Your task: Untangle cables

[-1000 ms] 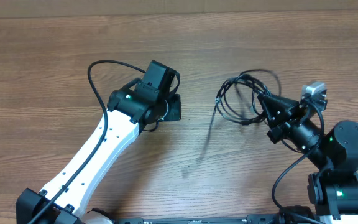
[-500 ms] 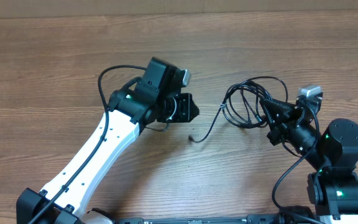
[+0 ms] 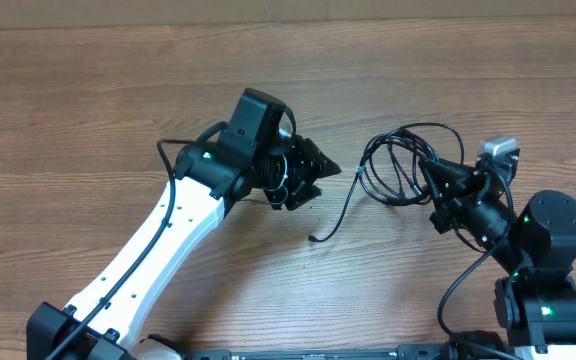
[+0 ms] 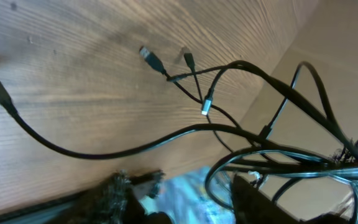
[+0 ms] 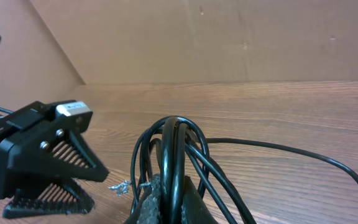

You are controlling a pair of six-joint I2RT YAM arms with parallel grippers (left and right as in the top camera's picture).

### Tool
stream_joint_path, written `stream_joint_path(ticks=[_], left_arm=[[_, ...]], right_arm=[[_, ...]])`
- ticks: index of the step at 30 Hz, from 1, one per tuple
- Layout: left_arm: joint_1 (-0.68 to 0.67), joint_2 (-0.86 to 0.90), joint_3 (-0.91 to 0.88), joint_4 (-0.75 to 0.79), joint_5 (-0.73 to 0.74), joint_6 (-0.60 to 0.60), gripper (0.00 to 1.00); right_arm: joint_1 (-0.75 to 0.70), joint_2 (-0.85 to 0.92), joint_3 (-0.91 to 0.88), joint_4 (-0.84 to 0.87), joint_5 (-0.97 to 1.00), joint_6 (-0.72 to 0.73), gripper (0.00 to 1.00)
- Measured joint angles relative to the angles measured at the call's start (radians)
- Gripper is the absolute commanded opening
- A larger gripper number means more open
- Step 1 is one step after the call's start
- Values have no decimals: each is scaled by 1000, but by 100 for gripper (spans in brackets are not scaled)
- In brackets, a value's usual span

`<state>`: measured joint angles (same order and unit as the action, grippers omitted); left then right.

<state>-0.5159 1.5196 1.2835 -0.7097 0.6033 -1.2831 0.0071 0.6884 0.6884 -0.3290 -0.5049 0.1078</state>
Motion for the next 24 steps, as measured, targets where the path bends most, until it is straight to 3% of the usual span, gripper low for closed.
stream_joint_path(ticks=[4, 10, 16, 24], left_arm=[[-17, 0, 0, 17, 6, -63, 70], [-42, 0, 0, 105, 6, -98, 69], [-76, 0, 0, 185, 6, -106, 65], [-120, 0, 0, 257, 5, -105, 68]], right_arm=[[0, 0, 0, 1, -28, 13, 4], [0, 0, 0, 23, -66, 145, 4], [0, 0, 0, 45, -76, 233, 4], [0, 0, 0, 52, -87, 295, 4]])
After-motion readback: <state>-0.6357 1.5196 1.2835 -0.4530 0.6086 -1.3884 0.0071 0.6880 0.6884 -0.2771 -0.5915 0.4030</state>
